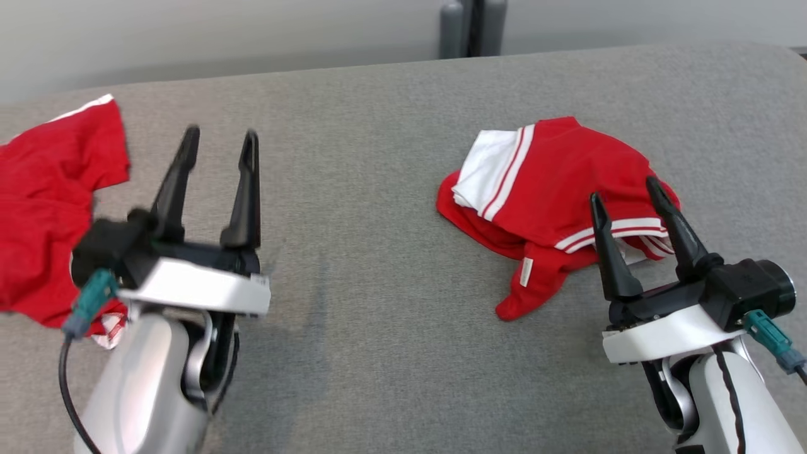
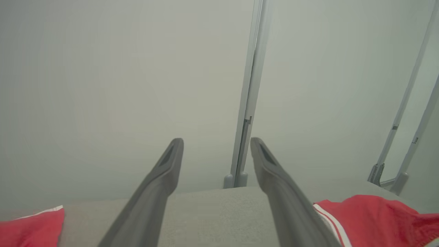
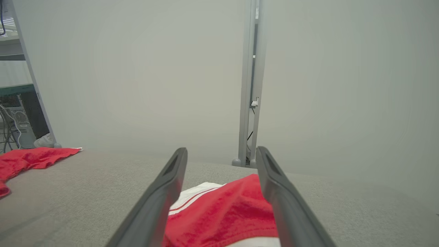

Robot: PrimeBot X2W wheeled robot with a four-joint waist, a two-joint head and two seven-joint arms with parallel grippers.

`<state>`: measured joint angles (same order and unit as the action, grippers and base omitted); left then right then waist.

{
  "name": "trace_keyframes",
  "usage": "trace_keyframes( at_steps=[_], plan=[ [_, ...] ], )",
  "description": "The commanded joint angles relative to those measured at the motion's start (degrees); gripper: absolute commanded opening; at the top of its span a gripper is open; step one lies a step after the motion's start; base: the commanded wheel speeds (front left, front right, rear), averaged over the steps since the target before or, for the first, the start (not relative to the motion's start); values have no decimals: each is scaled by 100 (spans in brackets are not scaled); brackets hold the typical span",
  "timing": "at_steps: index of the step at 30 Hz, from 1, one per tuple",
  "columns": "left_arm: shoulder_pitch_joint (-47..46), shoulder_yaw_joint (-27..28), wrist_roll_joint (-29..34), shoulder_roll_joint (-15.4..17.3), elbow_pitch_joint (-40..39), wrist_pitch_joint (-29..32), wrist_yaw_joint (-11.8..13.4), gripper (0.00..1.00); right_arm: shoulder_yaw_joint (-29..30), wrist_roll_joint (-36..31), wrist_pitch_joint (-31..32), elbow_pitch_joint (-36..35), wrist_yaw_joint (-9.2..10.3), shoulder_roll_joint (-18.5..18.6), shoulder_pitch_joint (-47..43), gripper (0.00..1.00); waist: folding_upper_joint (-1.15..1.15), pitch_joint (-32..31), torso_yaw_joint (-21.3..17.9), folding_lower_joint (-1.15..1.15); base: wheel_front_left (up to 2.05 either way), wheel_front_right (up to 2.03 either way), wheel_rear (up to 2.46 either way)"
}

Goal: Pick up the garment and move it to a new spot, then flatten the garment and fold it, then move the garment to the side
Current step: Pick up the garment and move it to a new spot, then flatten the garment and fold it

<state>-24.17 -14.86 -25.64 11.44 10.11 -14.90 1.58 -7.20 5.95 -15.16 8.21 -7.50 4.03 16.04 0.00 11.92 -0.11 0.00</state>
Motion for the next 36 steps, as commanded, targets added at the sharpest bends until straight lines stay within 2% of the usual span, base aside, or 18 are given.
trace_keyframes(
  at_steps=[1,5,11,16,20,28,36],
  plan=[
    [330,178,132,-135,-132,-20,-52,100,3,-45,-16,38,2,70,-58,100,0,-118,166,0,0,0,0],
    [902,468,420,-468,-242,-20,-202,100,-44,-60,-16,107,2,111,-116,100,0,-167,284,0,0,0,0],
    [1206,687,704,-737,-320,-20,-397,100,-23,-90,-16,158,2,117,-142,100,0,-190,373,0,0,0,0],
    [1232,775,897,-820,-336,-20,-539,100,-117,-195,-16,257,2,177,-60,100,0,-140,427,0,0,0,0],
    [1187,813,922,-845,-252,-21,-594,100,-296,-541,60,602,2,332,116,100,0,-64,495,0,0,0,0],
    [1084,542,590,-845,-224,-21,-487,100,-902,-908,837,1400,2,669,726,100,0,131,721,0,0,0,0],
    [1050,392,389,-846,-209,-21,-409,100,-1117,-1021,1325,1858,2,933,1093,100,0,225,933,0,0,0,0]
  ],
)
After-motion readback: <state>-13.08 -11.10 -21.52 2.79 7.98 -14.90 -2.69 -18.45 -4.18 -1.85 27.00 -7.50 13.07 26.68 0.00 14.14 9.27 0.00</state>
